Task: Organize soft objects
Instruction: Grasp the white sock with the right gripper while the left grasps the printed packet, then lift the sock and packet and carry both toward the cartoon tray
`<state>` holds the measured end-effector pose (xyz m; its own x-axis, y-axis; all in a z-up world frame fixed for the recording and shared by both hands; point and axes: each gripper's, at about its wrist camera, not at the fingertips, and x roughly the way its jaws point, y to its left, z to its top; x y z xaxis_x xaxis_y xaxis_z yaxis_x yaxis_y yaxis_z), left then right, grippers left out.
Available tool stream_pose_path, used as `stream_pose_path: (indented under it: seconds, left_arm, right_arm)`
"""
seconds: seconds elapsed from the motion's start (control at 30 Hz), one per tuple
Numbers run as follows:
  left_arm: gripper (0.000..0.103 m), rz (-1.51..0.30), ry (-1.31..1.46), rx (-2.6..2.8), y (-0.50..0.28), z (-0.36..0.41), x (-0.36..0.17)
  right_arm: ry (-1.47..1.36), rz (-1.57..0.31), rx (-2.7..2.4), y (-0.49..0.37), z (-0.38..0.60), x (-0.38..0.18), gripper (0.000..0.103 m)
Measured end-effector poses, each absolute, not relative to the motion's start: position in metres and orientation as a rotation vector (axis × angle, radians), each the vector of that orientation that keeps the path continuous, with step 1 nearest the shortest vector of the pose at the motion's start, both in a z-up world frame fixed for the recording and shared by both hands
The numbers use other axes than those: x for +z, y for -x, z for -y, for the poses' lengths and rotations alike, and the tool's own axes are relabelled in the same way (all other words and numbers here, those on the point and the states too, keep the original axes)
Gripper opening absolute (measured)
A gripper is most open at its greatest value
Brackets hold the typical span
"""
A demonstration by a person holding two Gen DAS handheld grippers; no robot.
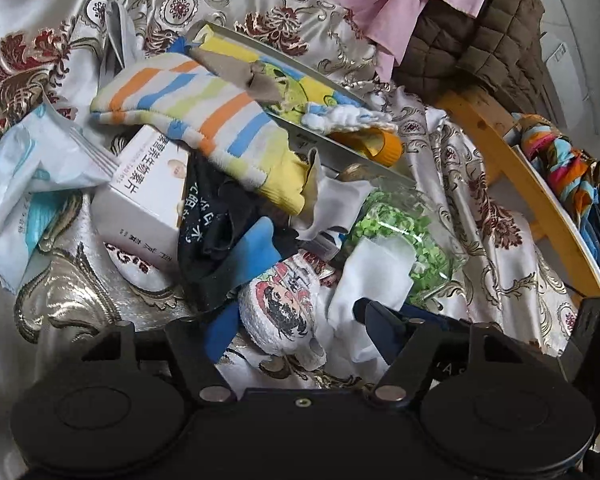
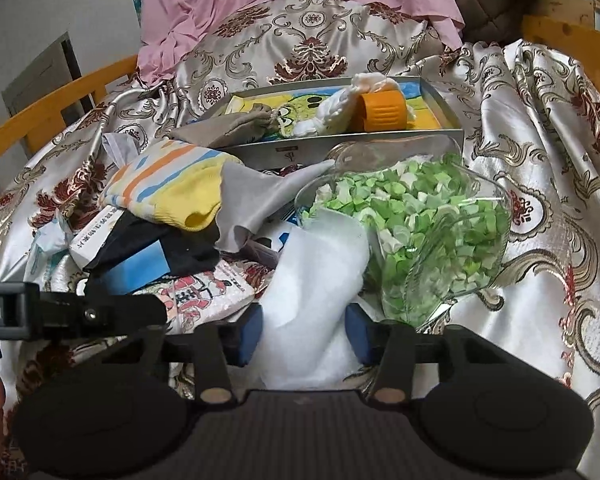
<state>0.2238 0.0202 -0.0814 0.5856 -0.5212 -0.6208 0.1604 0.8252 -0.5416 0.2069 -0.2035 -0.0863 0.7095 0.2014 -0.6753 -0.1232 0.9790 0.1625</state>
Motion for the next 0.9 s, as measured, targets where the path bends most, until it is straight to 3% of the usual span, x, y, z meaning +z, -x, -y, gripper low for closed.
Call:
stream_pose_path:
  seconds: [0.37,0.47,0.53,0.63,0.9]
  left_arm:
    - [0.072,-0.899,0.565,-0.444,-0.242,-0.026,-0.101]
    - [0.059,-0.896,0.553,-0.436,-0.241,-0.026,-0.102]
    - [0.045,-0.896,0.550,-0.423,-0.240,-0.028,-0.103]
    - [0.033,-0.898,0.556,-0.404,-0.240,-0.031,-0.106]
    - [0.023,-0.871,0.536,-0.430,-0.231,-0.028,-0.104]
  right_arm:
    - [-0.145,-0.784,0.171,-0.215,0.205,-0.093,0.049]
    - [-0.156,-0.793,0.184,-0.217,0.205,-0.095,0.046]
    - [-0.157,-0.794,0.186,-0.218,0.205,-0.096,0.039]
    - [-0.169,-0.793,0.180,-0.218,0.207,-0.095,0.031]
    - [-0.169,-0.797,0.178,-0.215,0.206,-0.094,0.010]
